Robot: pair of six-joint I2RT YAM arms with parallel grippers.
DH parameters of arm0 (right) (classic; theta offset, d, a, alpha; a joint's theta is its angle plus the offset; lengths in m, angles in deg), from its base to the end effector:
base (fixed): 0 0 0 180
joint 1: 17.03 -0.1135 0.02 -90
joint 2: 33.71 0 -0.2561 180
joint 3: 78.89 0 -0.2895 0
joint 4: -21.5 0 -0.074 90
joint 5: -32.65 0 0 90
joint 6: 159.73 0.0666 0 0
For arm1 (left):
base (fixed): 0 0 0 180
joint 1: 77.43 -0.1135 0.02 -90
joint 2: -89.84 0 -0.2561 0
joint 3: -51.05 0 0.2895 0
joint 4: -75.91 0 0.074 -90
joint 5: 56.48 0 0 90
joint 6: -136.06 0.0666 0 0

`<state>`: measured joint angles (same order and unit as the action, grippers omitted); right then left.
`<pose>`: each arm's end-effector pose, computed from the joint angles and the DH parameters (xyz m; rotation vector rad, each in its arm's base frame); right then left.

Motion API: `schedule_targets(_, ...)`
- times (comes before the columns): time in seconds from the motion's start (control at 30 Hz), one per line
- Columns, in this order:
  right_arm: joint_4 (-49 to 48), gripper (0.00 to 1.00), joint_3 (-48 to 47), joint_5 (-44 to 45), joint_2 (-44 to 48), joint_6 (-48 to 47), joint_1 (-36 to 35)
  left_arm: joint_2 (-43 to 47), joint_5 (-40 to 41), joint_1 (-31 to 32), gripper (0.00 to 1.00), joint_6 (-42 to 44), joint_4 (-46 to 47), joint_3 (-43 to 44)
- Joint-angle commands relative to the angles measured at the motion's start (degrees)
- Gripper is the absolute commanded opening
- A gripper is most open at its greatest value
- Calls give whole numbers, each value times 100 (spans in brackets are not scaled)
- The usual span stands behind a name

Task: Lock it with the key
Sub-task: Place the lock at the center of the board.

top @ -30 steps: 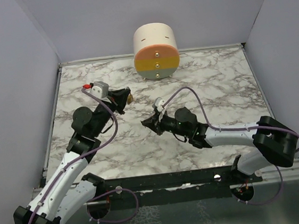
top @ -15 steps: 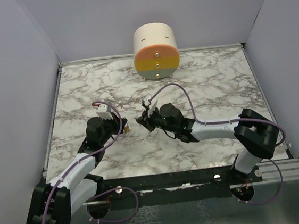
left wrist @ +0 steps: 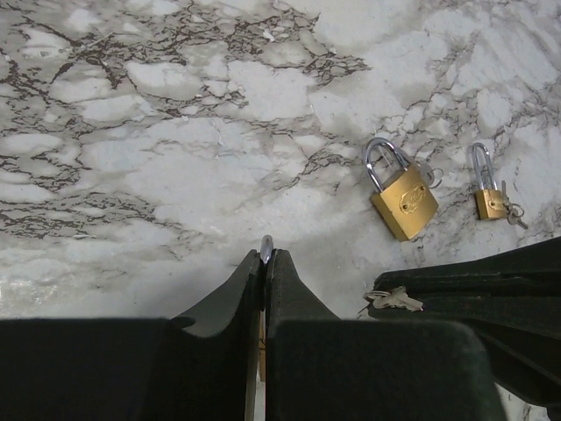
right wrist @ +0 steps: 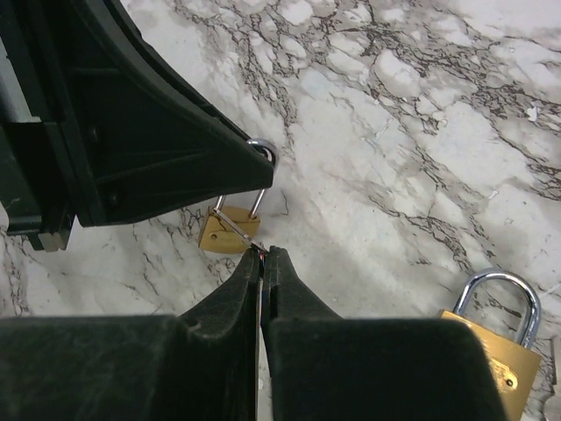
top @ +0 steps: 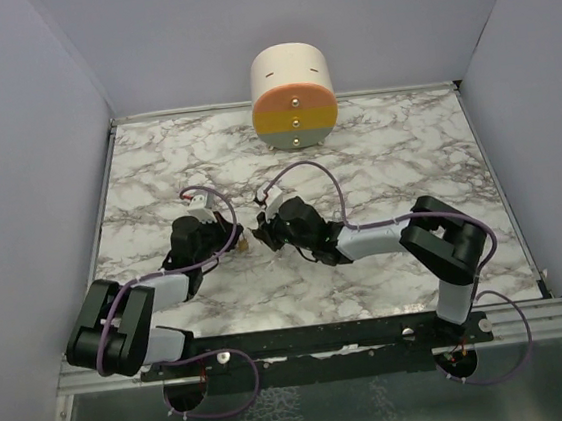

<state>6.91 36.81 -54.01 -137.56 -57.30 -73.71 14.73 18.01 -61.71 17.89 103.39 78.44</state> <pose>0.2405 0.3588 0.1185 -0.7468 1.9394 0.7015 0.2634 -0.0926 0.0990 -0.0278 1.9881 -0.7657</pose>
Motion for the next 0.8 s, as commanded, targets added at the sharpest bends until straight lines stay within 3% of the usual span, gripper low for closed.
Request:
schedule_targets(0.0,43,1,-364,-11,-373,220,-19,-318,-81,-39,0,13,574,112)
schedule_targets(0.37,246,1,-778,123,-1018,473,79,-843,529,-35,2,172,523,218)
schedule_targets(0.57,274,1,-776,252,-1110,546,168,-698,982,-36,20,306,185,214)
schedule_targets(0.77,202,1,-770,276,-1192,596,251,-414,1287,-32,27,436,-114,231)
